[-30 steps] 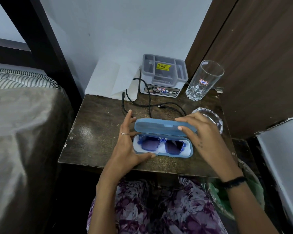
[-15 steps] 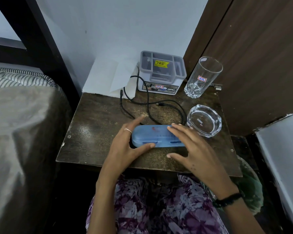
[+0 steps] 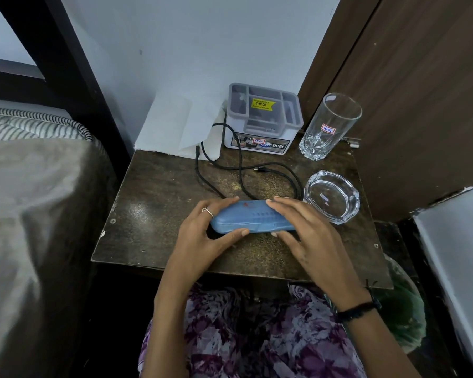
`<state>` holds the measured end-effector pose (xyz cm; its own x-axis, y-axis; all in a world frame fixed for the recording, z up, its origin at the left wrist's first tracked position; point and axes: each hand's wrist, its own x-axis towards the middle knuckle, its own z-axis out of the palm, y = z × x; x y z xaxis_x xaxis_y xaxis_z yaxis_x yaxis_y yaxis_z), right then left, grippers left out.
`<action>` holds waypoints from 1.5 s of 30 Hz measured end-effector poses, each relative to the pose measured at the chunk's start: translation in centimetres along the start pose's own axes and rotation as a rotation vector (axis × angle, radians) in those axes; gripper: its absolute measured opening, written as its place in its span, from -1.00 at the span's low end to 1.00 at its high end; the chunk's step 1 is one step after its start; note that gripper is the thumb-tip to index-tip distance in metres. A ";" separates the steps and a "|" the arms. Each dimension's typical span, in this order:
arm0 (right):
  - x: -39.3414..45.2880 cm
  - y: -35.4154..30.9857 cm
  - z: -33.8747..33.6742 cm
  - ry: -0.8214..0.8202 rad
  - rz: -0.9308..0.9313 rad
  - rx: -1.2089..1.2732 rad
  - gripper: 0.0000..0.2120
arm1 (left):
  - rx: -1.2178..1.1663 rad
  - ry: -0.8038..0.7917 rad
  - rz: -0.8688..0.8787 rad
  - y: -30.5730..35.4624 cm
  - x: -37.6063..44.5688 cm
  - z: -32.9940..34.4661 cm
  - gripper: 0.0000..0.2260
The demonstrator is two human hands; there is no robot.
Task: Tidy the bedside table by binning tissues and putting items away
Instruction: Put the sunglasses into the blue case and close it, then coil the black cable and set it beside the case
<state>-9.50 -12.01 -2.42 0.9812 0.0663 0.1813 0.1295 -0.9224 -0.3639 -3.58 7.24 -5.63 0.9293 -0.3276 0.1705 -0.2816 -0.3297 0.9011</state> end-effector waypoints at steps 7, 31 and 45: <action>5.5 -4.8 1.9 0.205 -0.009 0.038 -0.48 | 0.032 0.445 0.063 1.5 -0.4 -2.7 -0.61; 7.9 -6.7 6.1 0.028 0.088 0.391 -0.54 | 0.253 0.610 -0.321 -0.9 -0.2 -1.8 -0.49; 5.2 -3.1 2.5 0.131 0.118 0.049 -0.88 | 0.311 0.349 0.058 1.0 1.8 1.6 -0.60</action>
<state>-4.40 -7.89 -2.66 0.9635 -0.0939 0.2508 0.0250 -0.9009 -0.4332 -2.59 4.90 -5.11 0.9196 -0.0537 0.3891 -0.3444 -0.5864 0.7331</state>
